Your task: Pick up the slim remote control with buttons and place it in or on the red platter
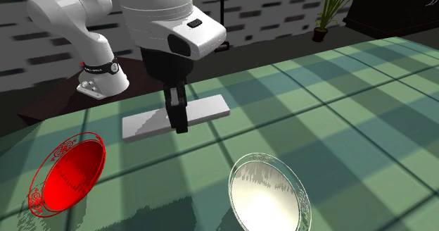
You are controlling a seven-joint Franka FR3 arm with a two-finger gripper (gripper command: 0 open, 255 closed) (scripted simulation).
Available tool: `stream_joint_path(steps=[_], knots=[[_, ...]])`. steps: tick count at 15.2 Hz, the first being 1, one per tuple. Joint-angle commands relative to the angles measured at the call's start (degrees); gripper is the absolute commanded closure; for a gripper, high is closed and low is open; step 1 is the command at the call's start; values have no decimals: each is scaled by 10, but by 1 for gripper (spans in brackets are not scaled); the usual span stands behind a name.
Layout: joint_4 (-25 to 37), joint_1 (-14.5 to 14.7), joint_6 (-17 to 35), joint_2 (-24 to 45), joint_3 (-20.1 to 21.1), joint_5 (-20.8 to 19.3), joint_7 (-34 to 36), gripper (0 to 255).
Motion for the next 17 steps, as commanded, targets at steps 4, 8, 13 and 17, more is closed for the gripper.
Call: stream_joint_path(steps=[4, 8, 13, 17], knots=[[-65, -27, 18, -50, -26, -16, -48, 255], [-102, -52, 26, -80, -49, -29, -91, 255], [-133, -85, 31, -108, -81, -44, -148, 255], [-149, -106, 40, -115, -104, -49, -189, 255]])
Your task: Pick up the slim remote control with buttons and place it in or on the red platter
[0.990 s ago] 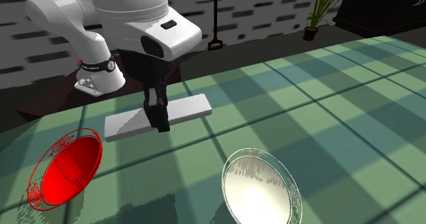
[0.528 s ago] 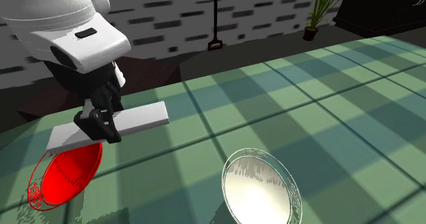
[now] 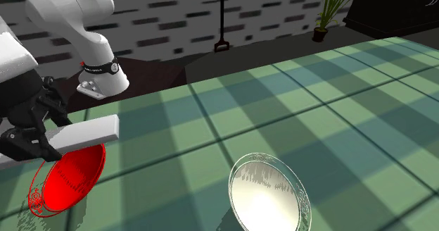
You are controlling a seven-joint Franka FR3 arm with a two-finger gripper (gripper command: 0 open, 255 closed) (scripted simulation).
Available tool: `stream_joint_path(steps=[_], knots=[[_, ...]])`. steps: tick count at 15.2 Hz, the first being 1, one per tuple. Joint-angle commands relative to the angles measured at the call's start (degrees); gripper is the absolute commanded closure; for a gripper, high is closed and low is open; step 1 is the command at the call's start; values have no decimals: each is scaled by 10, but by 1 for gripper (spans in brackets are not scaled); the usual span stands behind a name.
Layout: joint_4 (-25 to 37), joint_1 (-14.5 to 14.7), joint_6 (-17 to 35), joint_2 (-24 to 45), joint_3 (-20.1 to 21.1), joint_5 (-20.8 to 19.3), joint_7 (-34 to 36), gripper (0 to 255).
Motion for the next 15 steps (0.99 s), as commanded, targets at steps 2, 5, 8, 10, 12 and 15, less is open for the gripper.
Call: stream_joint_path(steps=[2, 5, 8, 10, 12, 15], knots=[[-10, -3, 18, 9, -4, 5, -11, 255], [-22, -4, 41, 22, -4, 13, -17, 255], [-32, -5, 63, 36, -4, 22, -23, 255], [-38, -5, 78, 47, -4, 29, -28, 255], [-45, -6, 96, 60, -3, 38, -35, 255], [-45, -6, 96, 60, -3, 38, -35, 255]])
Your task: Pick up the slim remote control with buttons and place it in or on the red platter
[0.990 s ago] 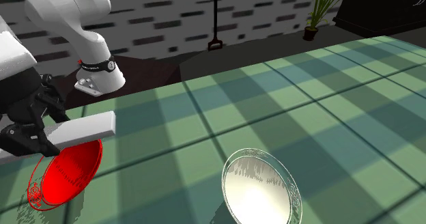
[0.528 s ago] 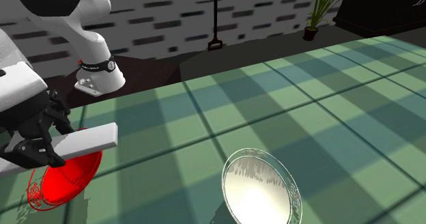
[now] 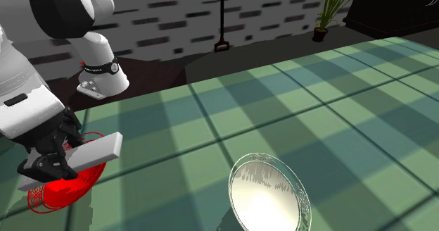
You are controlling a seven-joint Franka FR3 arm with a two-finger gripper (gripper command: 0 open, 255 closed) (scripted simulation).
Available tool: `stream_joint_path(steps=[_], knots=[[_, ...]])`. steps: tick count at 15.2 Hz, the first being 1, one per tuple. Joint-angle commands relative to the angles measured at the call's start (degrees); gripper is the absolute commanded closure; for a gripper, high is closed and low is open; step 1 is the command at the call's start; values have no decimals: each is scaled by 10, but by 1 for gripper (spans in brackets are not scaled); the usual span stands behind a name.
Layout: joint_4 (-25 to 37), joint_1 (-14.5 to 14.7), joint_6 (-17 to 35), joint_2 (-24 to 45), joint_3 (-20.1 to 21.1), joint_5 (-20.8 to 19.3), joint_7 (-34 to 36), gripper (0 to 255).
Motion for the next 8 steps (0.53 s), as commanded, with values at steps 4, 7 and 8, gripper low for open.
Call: stream_joint_path(steps=[4, 7, 8], knots=[[-1, 0, 2, 2, 0, 1, -1, 255], [-2, 0, 2, 2, 0, 1, 0, 0], [-2, 0, 2, 2, 0, 1, 0, 0]])
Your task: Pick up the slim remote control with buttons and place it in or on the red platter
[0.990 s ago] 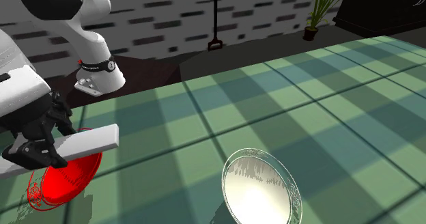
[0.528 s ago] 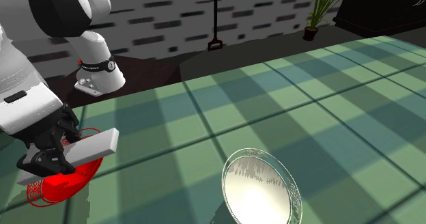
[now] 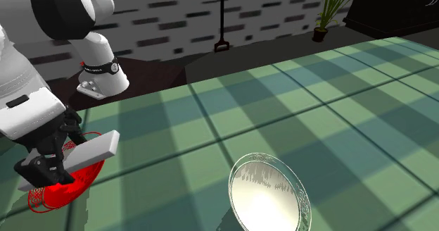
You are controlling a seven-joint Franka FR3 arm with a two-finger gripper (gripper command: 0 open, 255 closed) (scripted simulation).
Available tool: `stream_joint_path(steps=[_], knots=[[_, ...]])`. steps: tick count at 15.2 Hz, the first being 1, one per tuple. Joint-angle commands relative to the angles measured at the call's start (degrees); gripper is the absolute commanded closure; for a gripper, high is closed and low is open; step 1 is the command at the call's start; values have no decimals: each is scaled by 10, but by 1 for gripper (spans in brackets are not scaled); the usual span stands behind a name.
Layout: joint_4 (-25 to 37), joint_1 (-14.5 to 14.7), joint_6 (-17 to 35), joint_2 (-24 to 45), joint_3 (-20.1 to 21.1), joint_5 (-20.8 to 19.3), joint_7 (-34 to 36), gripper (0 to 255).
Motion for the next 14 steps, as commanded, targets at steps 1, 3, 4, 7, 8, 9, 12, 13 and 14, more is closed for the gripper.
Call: stream_joint_path(steps=[1, 3, 4, 7, 8, 9, 12, 13, 14], knots=[[0, 0, 0, 0, 0, 0, 0, 0], [0, 0, 0, 0, 0, 0, 0, 0], [8, 1, -19, -12, -1, -9, 6, 0], [33, 3, -71, -44, -2, -29, 21, 0], [33, 3, -71, -44, -2, -29, 21, 0], [33, 3, -71, -44, -2, -29, 21, 0], [33, 3, -71, -44, -2, -29, 21, 0], [33, 3, -71, -44, -2, -29, 21, 0], [33, 3, -71, -44, -2, -29, 21, 0]])
